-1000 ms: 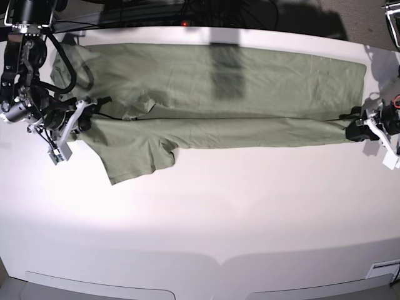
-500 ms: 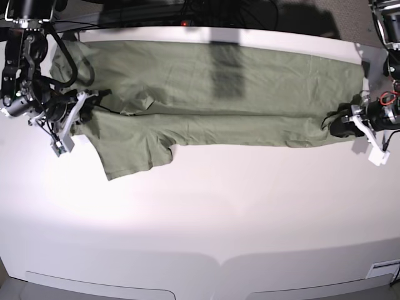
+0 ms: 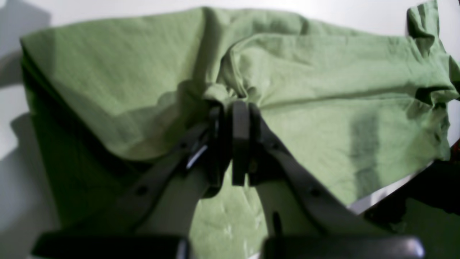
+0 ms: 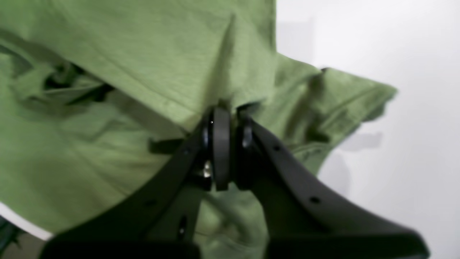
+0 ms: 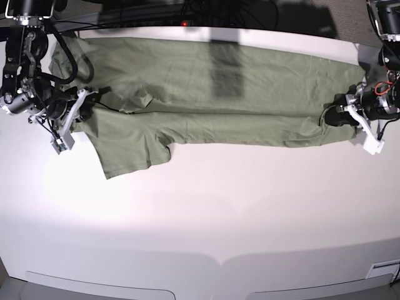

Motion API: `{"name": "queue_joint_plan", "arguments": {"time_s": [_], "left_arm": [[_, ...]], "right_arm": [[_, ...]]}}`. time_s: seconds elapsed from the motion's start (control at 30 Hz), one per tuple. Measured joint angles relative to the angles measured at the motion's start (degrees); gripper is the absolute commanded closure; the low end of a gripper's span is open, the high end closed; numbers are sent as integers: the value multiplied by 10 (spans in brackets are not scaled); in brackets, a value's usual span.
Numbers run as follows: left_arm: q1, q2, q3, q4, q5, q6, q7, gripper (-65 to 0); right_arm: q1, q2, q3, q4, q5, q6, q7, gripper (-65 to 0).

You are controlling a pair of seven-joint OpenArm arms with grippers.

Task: Fold the T-shirt properly
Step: 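Pull the folded shirt toward the robot with both grippers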

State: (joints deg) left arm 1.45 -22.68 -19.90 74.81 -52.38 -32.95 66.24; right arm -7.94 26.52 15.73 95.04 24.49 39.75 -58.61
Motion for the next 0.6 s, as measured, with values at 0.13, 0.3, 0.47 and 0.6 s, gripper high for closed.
{"name": "queue_joint_plan", "arguments": {"time_s": [0.13, 0.3, 0.47, 0.6], "left_arm": [[13, 0, 0, 0, 19, 0, -3, 0], [12, 0, 0, 0, 81, 0, -42, 0], [13, 0, 0, 0, 80, 0, -44, 0], [12, 0, 0, 0, 80, 0, -43, 0]], "right_arm": [[0, 0, 0, 0, -64, 0, 0, -189], [0, 0, 0, 0, -80, -27, 17, -194], [0, 0, 0, 0, -106, -27, 17, -298], [-1, 0, 0, 0, -111, -27, 17, -444]]}}
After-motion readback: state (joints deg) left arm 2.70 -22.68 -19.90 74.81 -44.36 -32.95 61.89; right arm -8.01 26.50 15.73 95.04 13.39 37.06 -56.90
